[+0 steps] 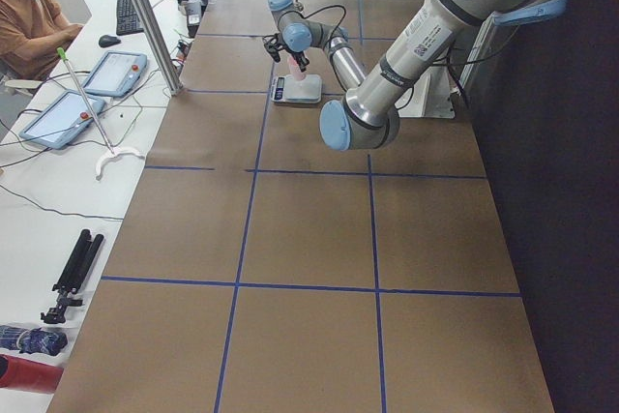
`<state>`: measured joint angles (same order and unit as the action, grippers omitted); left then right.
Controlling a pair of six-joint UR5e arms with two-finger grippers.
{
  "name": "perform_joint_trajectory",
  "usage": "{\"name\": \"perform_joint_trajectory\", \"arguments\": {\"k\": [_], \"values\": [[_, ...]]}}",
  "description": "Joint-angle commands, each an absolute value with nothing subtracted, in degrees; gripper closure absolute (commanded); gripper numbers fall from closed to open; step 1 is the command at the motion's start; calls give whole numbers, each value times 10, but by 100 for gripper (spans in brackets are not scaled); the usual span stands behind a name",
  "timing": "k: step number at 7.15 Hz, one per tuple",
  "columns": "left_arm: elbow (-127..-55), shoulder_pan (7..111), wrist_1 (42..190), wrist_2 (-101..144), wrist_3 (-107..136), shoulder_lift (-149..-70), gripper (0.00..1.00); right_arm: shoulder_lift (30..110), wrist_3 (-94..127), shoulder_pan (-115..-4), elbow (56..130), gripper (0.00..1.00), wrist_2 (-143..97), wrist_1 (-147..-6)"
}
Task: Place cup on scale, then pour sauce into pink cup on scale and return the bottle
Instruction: 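Carry the pink cup with the left gripper over the scale and lower it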
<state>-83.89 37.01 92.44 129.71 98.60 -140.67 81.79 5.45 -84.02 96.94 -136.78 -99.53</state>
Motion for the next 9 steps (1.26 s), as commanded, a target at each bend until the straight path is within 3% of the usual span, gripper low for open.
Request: {"name": "perform_joint_trajectory", "arguments": {"k": [1,7,8,9], "values": [[-839,366,940,1297,983,-1394,100,818,54,-840,969,0,-1368,-995],[-839,365,961,1297,983,-1382,100,817,54,-840,969,0,-1368,-995],[-839,365,962,1297,983,-1381,81,817,54,-840,969,0,-1368,-995],[-839,365,962,1297,983,-1380,31,817,54,-840,969,0,-1368,-995]]}}
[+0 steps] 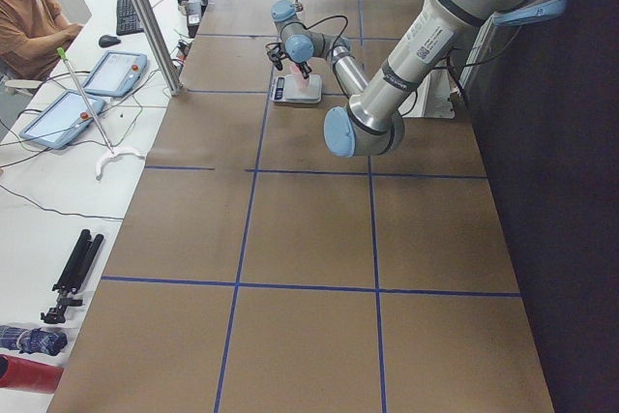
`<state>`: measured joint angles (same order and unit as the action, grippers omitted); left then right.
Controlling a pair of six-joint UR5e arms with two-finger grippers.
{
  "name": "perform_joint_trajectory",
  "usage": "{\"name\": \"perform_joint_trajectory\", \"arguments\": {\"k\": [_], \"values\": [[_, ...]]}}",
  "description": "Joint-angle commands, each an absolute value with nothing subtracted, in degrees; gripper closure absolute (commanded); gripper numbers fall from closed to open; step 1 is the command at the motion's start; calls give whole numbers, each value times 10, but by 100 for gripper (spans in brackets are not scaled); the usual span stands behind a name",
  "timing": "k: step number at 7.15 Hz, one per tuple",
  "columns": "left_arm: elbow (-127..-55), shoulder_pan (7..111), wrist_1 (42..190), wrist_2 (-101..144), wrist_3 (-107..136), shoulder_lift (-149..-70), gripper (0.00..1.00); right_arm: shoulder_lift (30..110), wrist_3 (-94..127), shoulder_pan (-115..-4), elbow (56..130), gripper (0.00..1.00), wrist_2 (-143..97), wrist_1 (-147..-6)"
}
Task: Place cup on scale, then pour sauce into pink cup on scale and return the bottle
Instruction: 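Open the left gripper and lift it away from the cup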
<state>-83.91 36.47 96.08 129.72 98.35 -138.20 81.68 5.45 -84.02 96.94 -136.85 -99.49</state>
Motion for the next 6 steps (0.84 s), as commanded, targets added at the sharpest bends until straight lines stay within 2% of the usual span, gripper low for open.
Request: {"name": "perform_joint_trajectory", "arguments": {"k": [1,3,6], "values": [[-843,364,961,1296,983,-1380,0,817,54,-840,969,0,-1368,-995],[-852,364,959,1293,983,-1380,0,817,54,-840,969,0,-1368,-995],[-941,379,912,1293,940,-1347,0,810,54,-848,969,0,-1402,-995]]}}
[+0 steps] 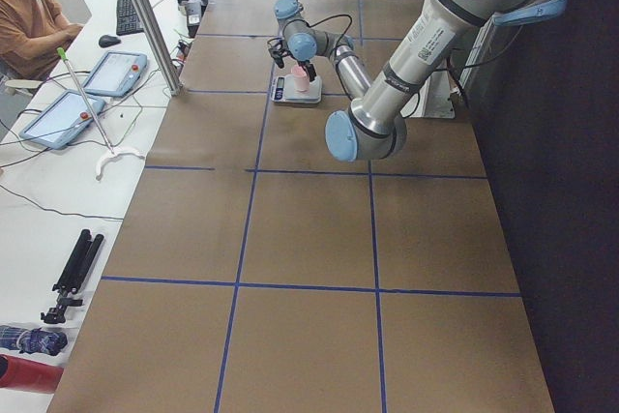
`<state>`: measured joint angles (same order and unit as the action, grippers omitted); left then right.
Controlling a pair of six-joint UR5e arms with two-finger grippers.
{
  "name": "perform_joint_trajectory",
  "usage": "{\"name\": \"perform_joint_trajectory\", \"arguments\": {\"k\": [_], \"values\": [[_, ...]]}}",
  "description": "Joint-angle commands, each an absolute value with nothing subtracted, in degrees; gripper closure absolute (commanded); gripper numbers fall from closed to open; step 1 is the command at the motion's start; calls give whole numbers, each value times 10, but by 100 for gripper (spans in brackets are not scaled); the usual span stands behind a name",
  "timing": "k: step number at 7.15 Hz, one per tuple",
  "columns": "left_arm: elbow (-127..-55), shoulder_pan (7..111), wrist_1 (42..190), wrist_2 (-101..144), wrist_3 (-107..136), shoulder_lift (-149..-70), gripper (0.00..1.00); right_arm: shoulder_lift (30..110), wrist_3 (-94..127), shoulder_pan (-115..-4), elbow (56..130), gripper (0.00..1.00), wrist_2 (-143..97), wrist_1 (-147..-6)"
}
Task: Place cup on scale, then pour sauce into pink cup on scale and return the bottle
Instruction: 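Open the left gripper and lift it away from the cup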
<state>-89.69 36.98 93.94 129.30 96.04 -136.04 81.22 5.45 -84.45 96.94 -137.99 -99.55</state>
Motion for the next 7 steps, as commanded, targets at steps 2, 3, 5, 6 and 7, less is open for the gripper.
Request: {"name": "perform_joint_trajectory", "arguments": {"k": [2,3,5,6,7], "values": [[-1093,388,807,1244,848,-1297,0,810,54,-854,983,0,-1404,-996],[-1166,388,788,1214,790,-1249,0,809,58,-854,987,0,-1403,-997],[-1189,415,788,1167,695,-1223,0,809,94,-849,1017,0,-1367,-997],[-1188,449,784,1164,602,-1219,0,809,126,-835,1034,0,-1362,-996],[-1192,480,787,1164,505,-1182,0,797,145,-818,1041,0,-1351,-996]]}}
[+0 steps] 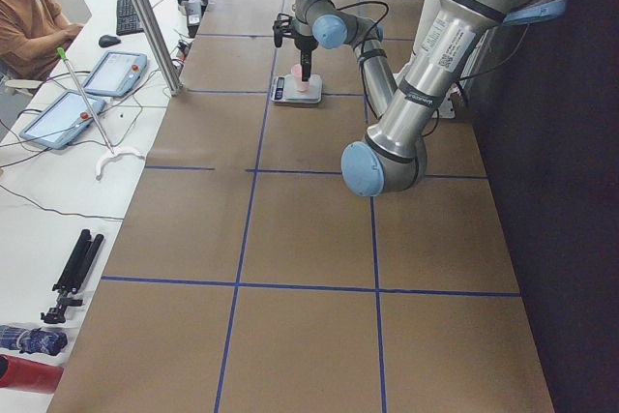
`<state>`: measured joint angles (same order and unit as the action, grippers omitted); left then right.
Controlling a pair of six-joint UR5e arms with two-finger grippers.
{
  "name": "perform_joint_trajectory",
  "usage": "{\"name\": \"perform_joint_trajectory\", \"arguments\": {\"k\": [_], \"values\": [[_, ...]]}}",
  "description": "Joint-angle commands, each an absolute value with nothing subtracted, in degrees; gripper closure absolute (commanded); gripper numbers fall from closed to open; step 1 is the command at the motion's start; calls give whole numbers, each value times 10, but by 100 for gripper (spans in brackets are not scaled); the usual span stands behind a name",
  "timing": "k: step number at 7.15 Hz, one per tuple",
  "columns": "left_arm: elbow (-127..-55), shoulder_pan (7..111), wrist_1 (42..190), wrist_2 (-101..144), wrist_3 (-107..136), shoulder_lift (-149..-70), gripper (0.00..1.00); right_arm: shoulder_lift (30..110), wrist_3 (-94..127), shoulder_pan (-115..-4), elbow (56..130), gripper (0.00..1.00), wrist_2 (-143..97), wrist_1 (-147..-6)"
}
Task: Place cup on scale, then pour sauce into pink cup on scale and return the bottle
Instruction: 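Open the left gripper and lift it away from the cup, then retract the left arm while the right gripper moves toward the glass bottle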
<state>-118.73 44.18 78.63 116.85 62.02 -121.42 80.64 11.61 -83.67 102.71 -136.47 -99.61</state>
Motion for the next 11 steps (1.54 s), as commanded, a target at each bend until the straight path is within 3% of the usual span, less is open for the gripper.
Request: {"name": "perform_joint_trajectory", "arguments": {"k": [1,3,6,9,11], "values": [[-1188,529,786,1165,405,-1166,0,782,153,-802,1042,0,-1344,-997],[-1156,619,790,1174,331,-1135,0,769,239,-780,1065,0,-1345,-994],[-1137,658,805,1178,238,-1111,0,784,346,-758,1185,0,-1342,-1005],[-1121,662,807,1179,236,-1112,0,802,495,-631,1286,0,-1238,-1005],[-1122,663,808,1178,235,-1063,0,813,582,-558,1340,0,-1177,-1005]]}}
